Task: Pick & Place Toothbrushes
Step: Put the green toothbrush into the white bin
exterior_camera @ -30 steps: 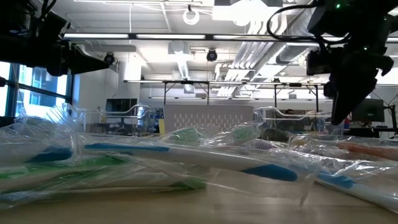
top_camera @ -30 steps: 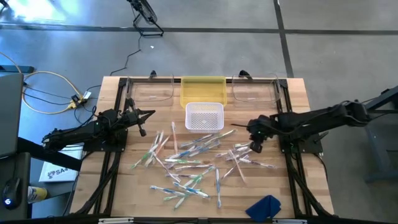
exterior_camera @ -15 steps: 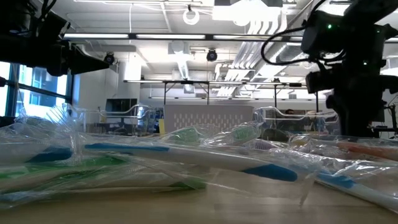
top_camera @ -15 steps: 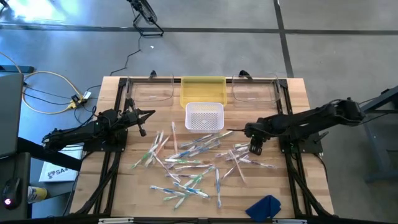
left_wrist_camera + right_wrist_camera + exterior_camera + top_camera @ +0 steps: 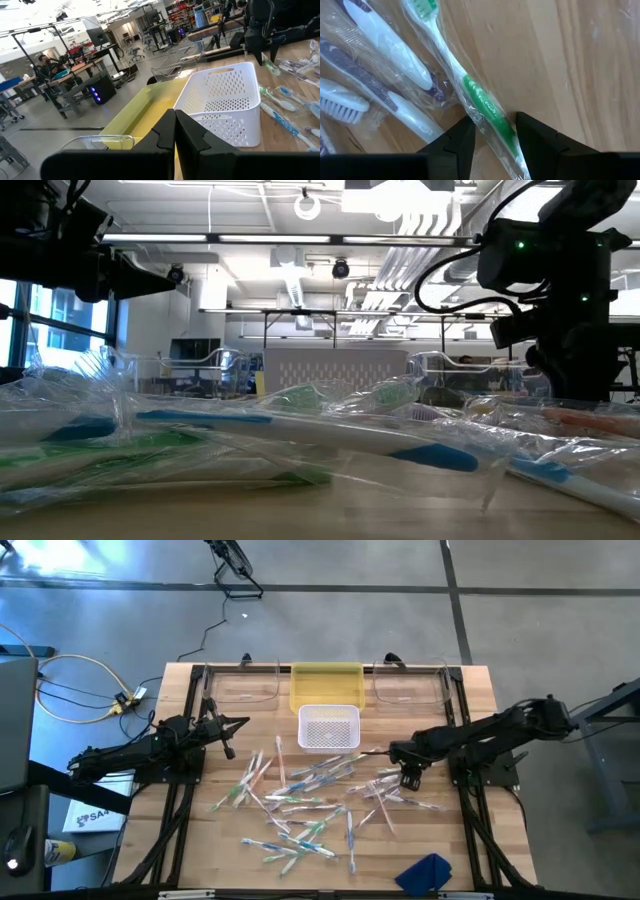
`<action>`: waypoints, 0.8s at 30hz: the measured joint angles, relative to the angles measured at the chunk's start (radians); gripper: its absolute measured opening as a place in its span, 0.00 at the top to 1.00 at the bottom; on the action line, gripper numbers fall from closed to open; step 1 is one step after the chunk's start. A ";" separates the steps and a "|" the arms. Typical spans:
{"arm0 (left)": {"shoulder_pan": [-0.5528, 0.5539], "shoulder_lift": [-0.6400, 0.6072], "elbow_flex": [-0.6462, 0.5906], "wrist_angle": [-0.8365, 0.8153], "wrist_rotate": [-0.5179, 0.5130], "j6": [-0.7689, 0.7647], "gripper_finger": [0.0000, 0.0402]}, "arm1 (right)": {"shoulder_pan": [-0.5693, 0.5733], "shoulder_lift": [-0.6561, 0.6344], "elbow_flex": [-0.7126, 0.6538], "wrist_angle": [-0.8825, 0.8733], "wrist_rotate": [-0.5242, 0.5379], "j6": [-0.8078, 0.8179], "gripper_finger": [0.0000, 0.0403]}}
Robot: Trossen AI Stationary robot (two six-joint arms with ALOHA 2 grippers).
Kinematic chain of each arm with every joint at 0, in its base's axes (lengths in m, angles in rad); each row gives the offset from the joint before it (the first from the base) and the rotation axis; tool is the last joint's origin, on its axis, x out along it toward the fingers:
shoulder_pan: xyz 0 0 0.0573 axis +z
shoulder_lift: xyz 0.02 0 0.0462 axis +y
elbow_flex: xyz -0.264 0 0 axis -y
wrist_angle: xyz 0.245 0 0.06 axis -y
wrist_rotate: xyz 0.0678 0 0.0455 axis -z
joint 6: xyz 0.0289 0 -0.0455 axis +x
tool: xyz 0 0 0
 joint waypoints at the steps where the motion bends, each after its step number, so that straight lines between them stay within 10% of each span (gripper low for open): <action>1: 0.000 0.000 0.000 0.000 0.000 0.000 1.00 | 0.000 0.000 0.000 0.000 0.001 0.000 0.68; 24: 0.000 0.000 0.000 0.000 0.000 0.000 1.00 | 0.000 -0.001 -0.004 0.008 0.027 0.018 0.96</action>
